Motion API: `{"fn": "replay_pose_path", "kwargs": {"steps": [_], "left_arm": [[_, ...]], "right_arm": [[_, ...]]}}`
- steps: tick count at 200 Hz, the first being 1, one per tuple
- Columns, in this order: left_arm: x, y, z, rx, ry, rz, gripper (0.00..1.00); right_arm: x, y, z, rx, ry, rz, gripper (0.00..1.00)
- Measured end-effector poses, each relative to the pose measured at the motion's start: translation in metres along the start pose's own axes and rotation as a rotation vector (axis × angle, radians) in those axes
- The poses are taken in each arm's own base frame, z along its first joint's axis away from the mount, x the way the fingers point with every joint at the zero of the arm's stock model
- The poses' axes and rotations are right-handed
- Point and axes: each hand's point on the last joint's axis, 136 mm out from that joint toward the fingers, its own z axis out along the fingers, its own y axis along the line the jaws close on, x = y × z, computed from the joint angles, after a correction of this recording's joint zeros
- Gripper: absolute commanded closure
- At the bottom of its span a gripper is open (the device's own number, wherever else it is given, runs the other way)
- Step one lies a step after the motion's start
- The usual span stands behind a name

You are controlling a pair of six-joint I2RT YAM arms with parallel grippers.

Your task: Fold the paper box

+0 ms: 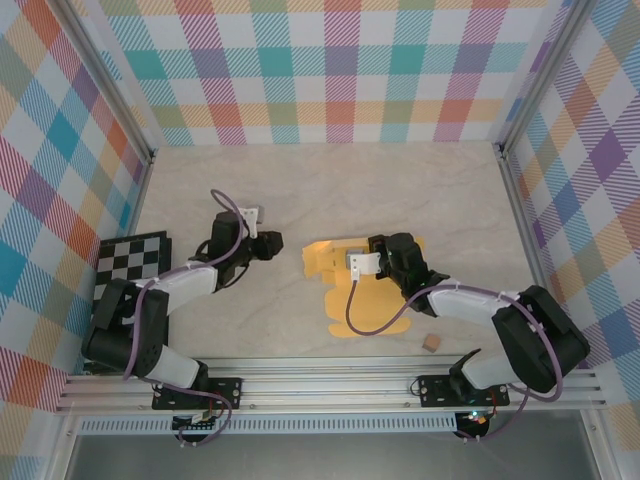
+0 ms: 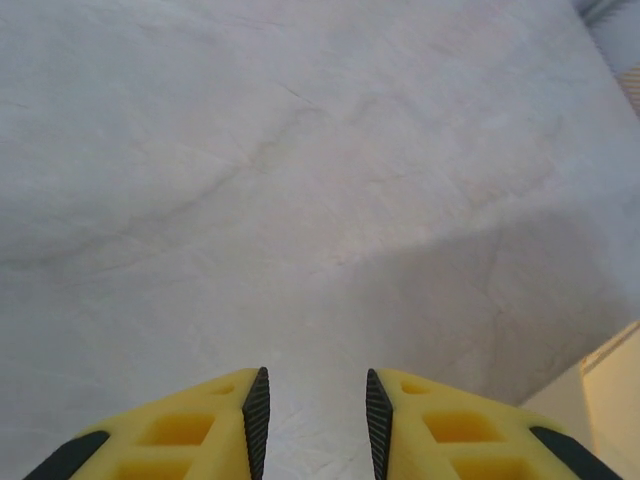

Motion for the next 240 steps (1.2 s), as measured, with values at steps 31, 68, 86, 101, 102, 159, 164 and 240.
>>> {"fn": "replay_pose_path", "kwargs": {"steps": [31,68,86,101,102,159,164,240], "left_arm": [[0.021,-0.023,0.014,0.093,0.029,0.094,0.66],[0.044,-0.055,0.029,0.186,0.085,0.223,0.71],[0.052,-0.059,0.031,0.196,0.103,0.266,0.71],[0.055,-0.065,0.031,0.208,0.107,0.299,0.71],[0.056,-0.065,0.031,0.209,0.108,0.300,0.71],[0.083,-0.094,0.032,0.266,0.164,0.395,0.70],[0.085,-0.097,0.031,0.270,0.167,0.403,0.70],[0.097,-0.111,0.042,0.230,0.188,0.448,0.60]], "right_arm": [[-0.004,-0.006,-0.006,0.012,-0.026,-0.002,1.00],[-0.005,-0.003,-0.007,-0.004,-0.033,-0.004,1.00],[-0.005,-0.002,-0.007,-0.007,-0.033,-0.019,1.00],[-0.004,0.001,-0.007,-0.011,-0.033,-0.043,1.00],[-0.004,0.001,-0.007,-0.011,-0.032,-0.044,1.00],[-0.002,0.013,-0.011,-0.023,-0.040,-0.112,1.00],[-0.003,0.013,-0.011,-0.022,-0.041,-0.114,1.00],[-0.002,0.012,-0.018,-0.014,-0.040,-0.118,1.00]]}}
